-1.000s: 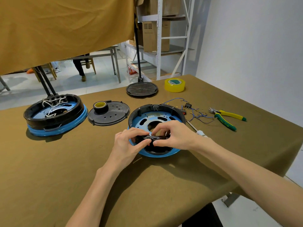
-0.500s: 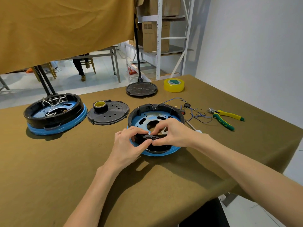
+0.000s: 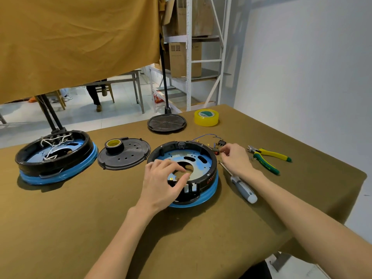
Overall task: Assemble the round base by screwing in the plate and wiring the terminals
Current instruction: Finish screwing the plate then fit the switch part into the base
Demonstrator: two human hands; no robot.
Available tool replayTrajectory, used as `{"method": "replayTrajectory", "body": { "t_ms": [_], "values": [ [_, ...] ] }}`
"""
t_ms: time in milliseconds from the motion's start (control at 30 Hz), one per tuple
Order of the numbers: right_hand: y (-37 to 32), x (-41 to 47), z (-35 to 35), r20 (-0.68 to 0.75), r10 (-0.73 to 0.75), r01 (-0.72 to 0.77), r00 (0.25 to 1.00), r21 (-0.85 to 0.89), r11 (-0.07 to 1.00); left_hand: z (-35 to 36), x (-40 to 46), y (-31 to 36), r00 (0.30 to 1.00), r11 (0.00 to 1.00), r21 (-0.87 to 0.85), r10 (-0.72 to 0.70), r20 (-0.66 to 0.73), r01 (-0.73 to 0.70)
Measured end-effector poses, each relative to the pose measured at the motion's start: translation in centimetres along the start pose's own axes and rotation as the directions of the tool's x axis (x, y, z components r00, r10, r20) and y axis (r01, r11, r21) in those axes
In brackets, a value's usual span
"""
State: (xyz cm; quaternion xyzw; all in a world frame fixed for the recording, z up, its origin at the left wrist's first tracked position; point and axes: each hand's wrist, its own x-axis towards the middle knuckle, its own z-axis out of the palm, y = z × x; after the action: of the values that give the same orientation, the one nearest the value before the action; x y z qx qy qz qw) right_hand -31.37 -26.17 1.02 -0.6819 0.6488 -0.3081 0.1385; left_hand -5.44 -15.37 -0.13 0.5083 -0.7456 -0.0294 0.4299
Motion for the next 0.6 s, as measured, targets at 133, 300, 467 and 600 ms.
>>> {"method": "replayTrajectory", "body": {
  "t_ms": [133,300,467,600],
  "values": [
    [0.1,2.9,1.6,0.166,0.017,0.010,0.986,-0.157,0.988,1.3,-0.1,-0.7,0.992,1.000,0.007,-0.012,-0.123,0.013],
    [0.2,5.0,3.0,0.100,0.033,0.007,0.994,-0.368,0.930,1.4,0.0,-0.7,0.991,1.000,-0.014,-0.028,-0.132,0.027],
    [0.2,3.6,2.3,-0.028,-0.001,-0.005,1.000,-0.190,0.982,1.3,0.0,-0.7,0.990,1.000,-0.021,-0.015,-0.143,0.012],
    [-1.9,-0.5,-0.5,-0.201,-0.027,0.092,0.979,0.323,0.942,1.0,-0.2,-0.6,0.995,1.000,-0.020,-0.006,-0.096,0.004]
  ]
}}
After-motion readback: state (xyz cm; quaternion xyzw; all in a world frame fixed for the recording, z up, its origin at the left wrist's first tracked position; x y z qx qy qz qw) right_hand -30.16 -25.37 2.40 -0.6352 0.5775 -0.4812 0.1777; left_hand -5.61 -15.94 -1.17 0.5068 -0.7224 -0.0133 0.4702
